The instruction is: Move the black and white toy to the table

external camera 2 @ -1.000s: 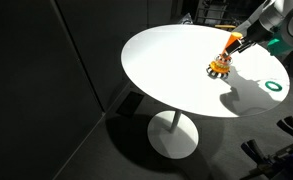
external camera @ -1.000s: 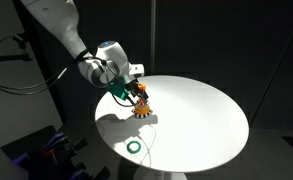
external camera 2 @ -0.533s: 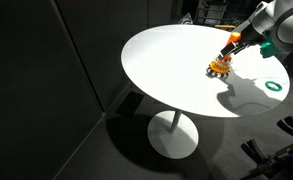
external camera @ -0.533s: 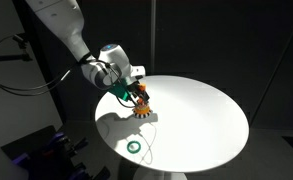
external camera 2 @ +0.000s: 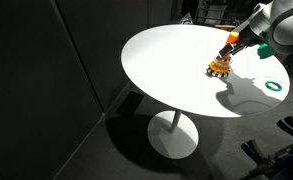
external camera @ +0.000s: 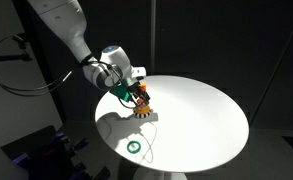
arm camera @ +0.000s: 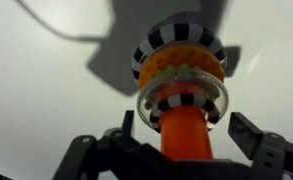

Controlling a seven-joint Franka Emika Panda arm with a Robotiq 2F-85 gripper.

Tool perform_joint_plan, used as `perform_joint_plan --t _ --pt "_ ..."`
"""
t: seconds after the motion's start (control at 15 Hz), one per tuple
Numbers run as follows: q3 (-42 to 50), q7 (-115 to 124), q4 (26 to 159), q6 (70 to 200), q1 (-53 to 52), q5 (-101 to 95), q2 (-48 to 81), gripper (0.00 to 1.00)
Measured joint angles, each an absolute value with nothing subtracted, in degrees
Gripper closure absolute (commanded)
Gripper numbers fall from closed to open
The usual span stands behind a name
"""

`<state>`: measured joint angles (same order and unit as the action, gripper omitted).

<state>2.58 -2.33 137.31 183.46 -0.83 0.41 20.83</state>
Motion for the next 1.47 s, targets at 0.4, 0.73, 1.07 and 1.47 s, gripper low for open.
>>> perform_joint_plan --t 0.4,0.73,1.07,1.47 --pt "2.42 -2.33 137.05 184.30 -0.82 0.41 20.89 0.59" --pt "1.79 -2.07 137.02 184.30 -0.57 0.45 20.65 0.59" --pt "1.68 -1.23 137.00 184.26 -0.29 0.55 18.52 0.59" --pt "2.30 0.06 137.06 182.17 0.31 0.90 13.36 0.59"
